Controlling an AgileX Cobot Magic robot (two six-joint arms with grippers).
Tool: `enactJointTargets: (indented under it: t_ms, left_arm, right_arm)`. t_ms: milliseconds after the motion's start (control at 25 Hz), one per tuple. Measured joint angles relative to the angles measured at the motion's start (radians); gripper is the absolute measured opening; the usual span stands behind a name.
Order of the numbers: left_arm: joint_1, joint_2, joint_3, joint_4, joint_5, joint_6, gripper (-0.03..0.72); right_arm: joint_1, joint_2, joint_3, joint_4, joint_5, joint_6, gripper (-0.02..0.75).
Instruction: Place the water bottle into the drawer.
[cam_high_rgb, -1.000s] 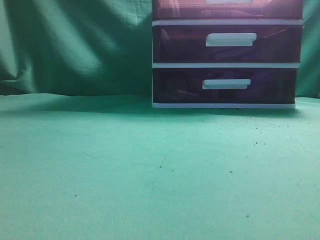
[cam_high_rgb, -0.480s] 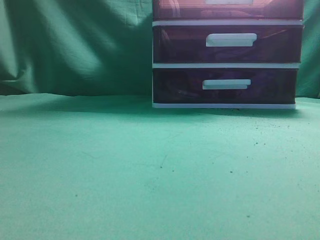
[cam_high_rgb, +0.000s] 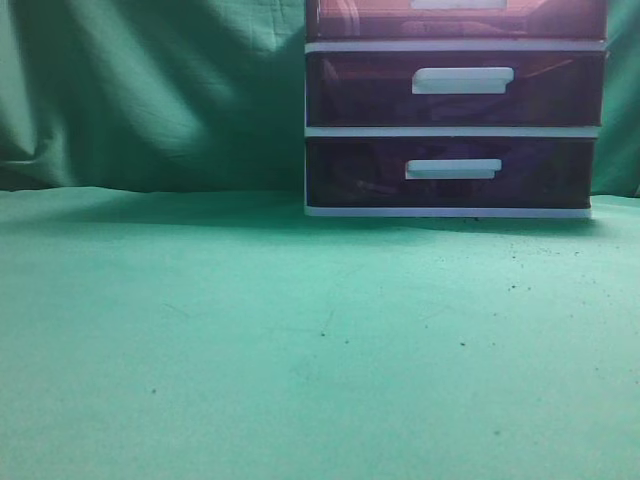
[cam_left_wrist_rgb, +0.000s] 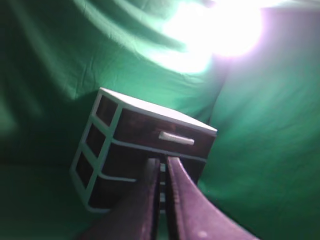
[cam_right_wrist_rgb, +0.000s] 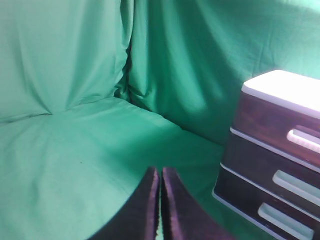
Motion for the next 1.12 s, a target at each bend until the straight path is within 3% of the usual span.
enactJointTargets:
  t_ms: [240,560,1000,1120]
  left_arm:
    - [0.0,0.0,0.077,0.002,0.015,0.0,0.0]
    - [0.0,0.0,0.079,0.083,0.022,0.0,0.0]
    - [0.0,0.0,0.079,0.087,0.022,0.0,0.0]
    - [0.0,0.0,0.079,0.087,0.022,0.0,0.0]
  right_arm:
    - [0.0,0.0,0.0,0.0,0.0,0.0,0.0]
    - [0.0,0.0,0.0,0.0,0.0,0.0,0.0]
    - [0.0,0.0,0.0,0.0,0.008,0.0,0.0]
    - [0.0,0.0,0.0,0.0,0.032,0.122,0.0]
